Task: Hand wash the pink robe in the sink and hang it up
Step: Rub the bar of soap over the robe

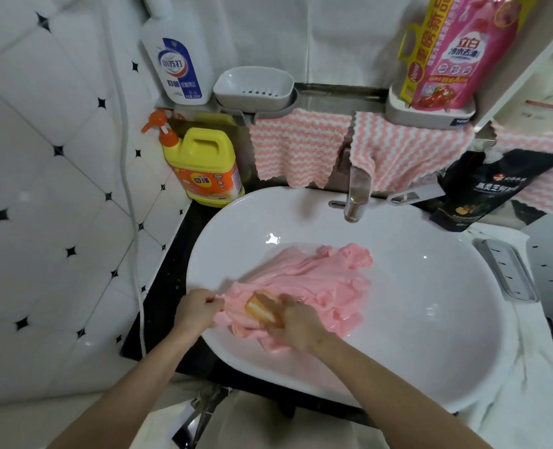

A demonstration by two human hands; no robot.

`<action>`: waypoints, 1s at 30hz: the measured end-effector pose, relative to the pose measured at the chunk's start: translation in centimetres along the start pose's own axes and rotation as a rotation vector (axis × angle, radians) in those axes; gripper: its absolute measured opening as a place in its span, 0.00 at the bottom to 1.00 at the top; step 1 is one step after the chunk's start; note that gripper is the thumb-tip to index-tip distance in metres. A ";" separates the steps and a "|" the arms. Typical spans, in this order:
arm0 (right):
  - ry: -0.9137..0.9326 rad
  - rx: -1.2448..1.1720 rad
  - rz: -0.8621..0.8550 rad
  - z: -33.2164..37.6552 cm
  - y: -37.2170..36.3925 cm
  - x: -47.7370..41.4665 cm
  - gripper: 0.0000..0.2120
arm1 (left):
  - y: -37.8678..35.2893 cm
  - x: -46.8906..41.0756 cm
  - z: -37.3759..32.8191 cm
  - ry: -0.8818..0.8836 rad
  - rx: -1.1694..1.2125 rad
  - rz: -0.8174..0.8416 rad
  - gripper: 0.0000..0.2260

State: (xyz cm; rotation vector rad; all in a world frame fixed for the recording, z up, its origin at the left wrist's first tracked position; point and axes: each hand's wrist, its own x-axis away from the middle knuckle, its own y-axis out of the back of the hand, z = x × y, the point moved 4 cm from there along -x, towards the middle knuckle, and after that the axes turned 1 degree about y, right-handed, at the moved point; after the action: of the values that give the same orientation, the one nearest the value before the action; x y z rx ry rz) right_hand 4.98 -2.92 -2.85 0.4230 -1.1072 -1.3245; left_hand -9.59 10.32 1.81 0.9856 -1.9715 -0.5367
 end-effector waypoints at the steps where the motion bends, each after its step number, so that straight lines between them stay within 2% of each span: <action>1: -0.026 0.062 0.053 -1.1 -0.1 -0.1 0.31 | 0.2 0.4 0.8 0.000 -0.038 -0.030 0.14; 4: -0.086 0.082 0.056 -2.4 1.0 0.1 0.31 | 1.2 1.0 2.1 -0.079 -0.268 -0.138 0.19; 8: 0.134 -0.024 0.049 4.9 0.4 -0.5 0.30 | 1.9 0.4 2.2 -0.103 -0.273 -0.120 0.17; 10: 0.181 0.096 0.106 6.3 -0.3 -0.8 0.29 | 2.0 0.4 1.8 -0.100 -0.300 -0.122 0.13; 13: 0.122 0.294 0.216 1.8 0.1 -0.2 0.31 | 1.7 0.9 1.6 -0.118 -0.370 -0.166 0.10; 16: 0.024 0.212 0.267 -0.9 1.7 1.8 0.32 | 1.5 0.7 2.6 -0.102 -0.306 -0.108 0.11; 20: 0.098 -0.066 0.121 5.1 1.8 0.0 0.27 | 2.5 -0.3 3.0 -0.052 -0.143 -0.023 0.10; 22: 0.151 -0.038 0.153 6.6 0.3 -0.7 0.29 | 2.8 -0.3 2.7 -0.062 -0.135 -0.041 0.09; 26: 0.070 0.198 0.271 0.5 0.2 0.9 0.32 | 2.7 -0.4 3.1 -0.072 -0.111 -0.040 0.08; 28: 0.013 0.131 0.282 -0.5 1.6 2.3 0.32 | 2.8 -0.5 3.6 -0.064 0.029 0.015 0.07; 30: -0.029 -0.075 0.203 1.8 2.9 1.9 0.26 | 3.2 -0.3 3.6 -0.050 0.137 0.067 0.06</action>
State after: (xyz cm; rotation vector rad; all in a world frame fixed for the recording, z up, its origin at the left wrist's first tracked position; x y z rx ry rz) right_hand 4.84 -3.32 1.00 0.2304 -1.0912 -1.1917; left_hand -13.86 12.51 1.81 0.9945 -2.1009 -0.3972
